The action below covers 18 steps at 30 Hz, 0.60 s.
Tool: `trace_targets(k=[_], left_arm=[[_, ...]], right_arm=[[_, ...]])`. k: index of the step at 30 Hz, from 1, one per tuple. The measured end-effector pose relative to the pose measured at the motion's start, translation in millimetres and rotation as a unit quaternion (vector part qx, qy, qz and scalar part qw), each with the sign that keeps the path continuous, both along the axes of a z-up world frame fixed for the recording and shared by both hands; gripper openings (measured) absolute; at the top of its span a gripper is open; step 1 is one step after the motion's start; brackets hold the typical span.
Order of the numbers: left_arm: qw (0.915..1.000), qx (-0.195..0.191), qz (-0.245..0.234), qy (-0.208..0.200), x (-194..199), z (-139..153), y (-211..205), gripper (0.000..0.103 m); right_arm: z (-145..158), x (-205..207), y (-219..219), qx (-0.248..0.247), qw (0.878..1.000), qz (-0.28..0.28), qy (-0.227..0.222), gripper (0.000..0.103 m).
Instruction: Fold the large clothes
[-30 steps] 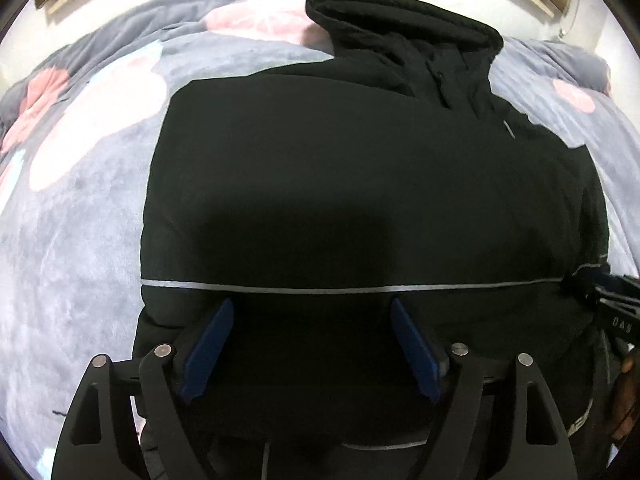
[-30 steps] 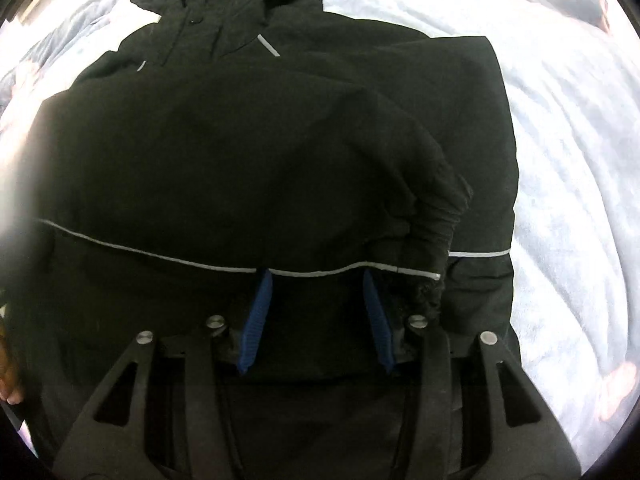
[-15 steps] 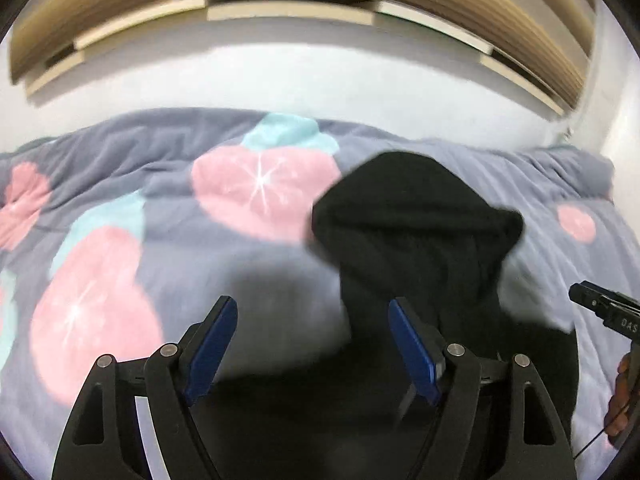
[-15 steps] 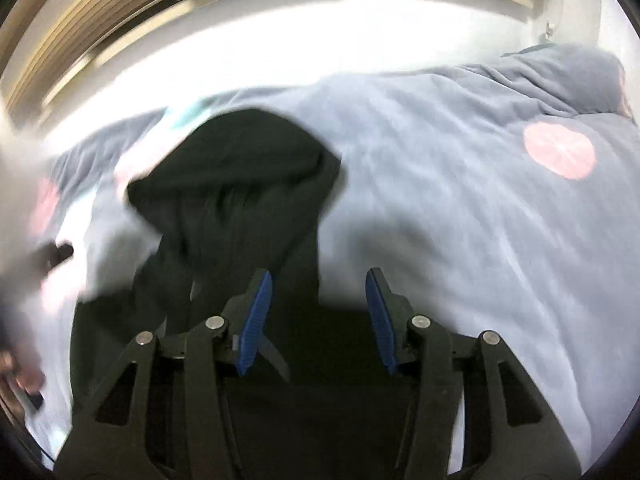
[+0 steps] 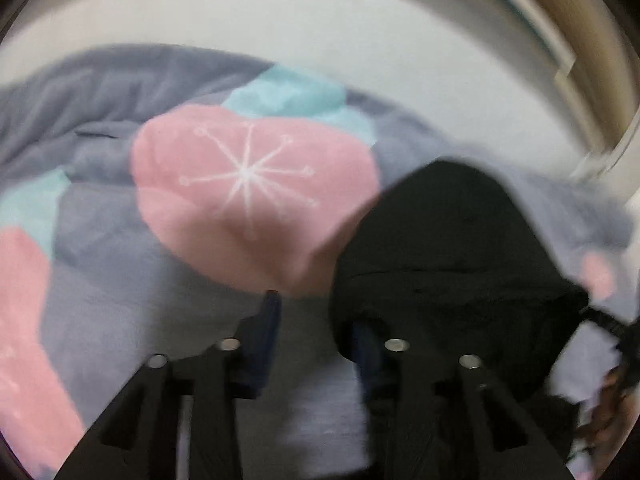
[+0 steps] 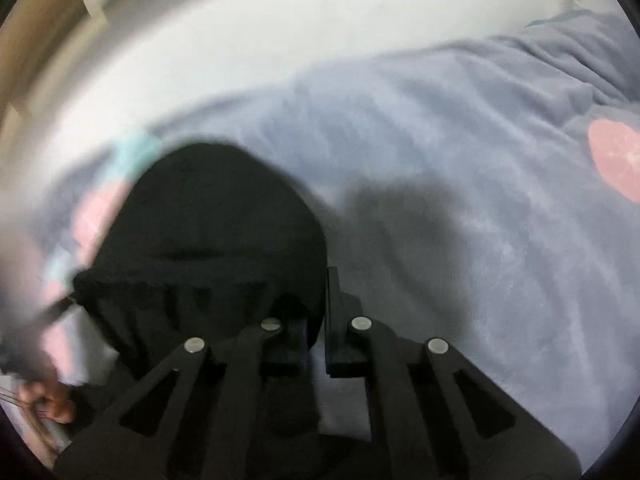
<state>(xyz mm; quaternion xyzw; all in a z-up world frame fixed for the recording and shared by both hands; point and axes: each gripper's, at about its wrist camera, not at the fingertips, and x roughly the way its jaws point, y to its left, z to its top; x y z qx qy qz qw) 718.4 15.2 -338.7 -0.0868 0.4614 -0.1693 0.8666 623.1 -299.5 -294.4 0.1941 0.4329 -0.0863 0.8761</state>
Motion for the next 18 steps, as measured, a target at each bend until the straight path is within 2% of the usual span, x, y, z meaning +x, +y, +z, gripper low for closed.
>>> trace_targets(k=[2, 4, 6, 8, 12, 14, 15, 16, 18], left_arm=[[0.9999, -0.007, 0.007, -0.003, -11, 0, 5, 0.033], [0.9996, 0.012, -0.003, 0.025, -10, -19, 2, 0.032], [0.9951, 0.039, -0.025, 0.087, -1, -60, -4, 0.036], [0.9959, 0.034, -0.029, 0.079, -2, -60, -3, 0.036], [0.9970, 0.043, -0.056, 0.032, -26, -24, 6, 0.037], [0.9948, 0.065, -0.078, 0.004, -45, -5, 13, 0.037], [0.9939, 0.072, -0.083, -0.013, -55, 6, 18, 0.038], [0.9936, 0.073, -0.083, -0.025, -61, 15, 21, 0.038], [0.9939, 0.059, -0.079, -0.050, -66, 39, 24, 0.041]], right_arm=[[-1, -14, 5, -0.017, 1.000, 0.010, -0.010, 0.003], [-20, -12, 13, -0.050, 0.998, 0.027, 0.021, 0.003], [-66, 0, 16, -0.043, 0.994, 0.053, 0.090, 0.004], [-79, -1, 18, -0.045, 0.992, 0.061, 0.102, 0.004], [-49, -16, 14, -0.036, 0.993, 0.060, 0.091, 0.018], [-28, -32, 11, -0.040, 0.994, 0.071, 0.068, 0.032], [-15, -42, 11, -0.046, 0.995, 0.074, 0.053, 0.050], [-5, -50, 11, -0.053, 0.995, 0.074, 0.040, 0.063], [27, -65, 12, -0.066, 0.995, 0.074, -0.002, 0.068]])
